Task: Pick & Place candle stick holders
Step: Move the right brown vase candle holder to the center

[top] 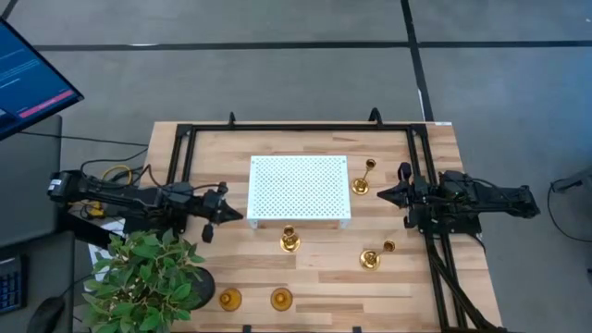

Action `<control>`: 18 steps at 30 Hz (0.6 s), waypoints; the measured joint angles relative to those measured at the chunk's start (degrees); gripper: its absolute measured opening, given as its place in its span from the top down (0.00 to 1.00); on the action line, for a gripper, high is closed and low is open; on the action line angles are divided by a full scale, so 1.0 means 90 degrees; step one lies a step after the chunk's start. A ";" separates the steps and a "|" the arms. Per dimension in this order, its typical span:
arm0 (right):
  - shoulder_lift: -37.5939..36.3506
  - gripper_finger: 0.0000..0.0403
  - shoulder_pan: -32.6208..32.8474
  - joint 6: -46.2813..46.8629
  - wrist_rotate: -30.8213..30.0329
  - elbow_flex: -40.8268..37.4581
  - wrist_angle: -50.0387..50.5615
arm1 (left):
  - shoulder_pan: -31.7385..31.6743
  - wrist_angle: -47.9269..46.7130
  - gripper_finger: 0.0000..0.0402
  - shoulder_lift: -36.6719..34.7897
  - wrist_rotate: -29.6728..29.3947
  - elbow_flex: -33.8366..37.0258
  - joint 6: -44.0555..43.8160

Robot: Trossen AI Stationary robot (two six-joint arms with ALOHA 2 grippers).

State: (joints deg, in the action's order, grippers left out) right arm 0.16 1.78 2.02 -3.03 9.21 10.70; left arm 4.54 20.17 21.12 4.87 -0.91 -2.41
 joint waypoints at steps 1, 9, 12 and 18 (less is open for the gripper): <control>-0.0002 1.00 0.0000 0.0000 0.0000 0.0000 0.0002 | 0.0000 0.0027 0.97 -0.0002 -0.0003 0.0000 0.0002; -0.0001 1.00 0.0000 0.0000 0.0002 -0.0001 0.0001 | 0.0000 0.0072 0.97 -0.0002 -0.0013 0.0000 0.0002; 0.0000 1.00 0.0000 0.0000 0.0002 0.0000 0.0000 | 0.0000 0.0082 0.97 -0.0002 -0.0013 0.0000 0.0002; -0.0002 1.00 0.0000 -0.0001 0.0000 -0.0001 0.0000 | 0.0000 0.0099 0.97 -0.0002 -0.0013 0.0000 0.0002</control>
State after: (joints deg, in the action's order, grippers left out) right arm 0.14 1.78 2.01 -3.03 9.21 10.70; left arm 4.54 21.06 21.10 4.75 -0.91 -2.39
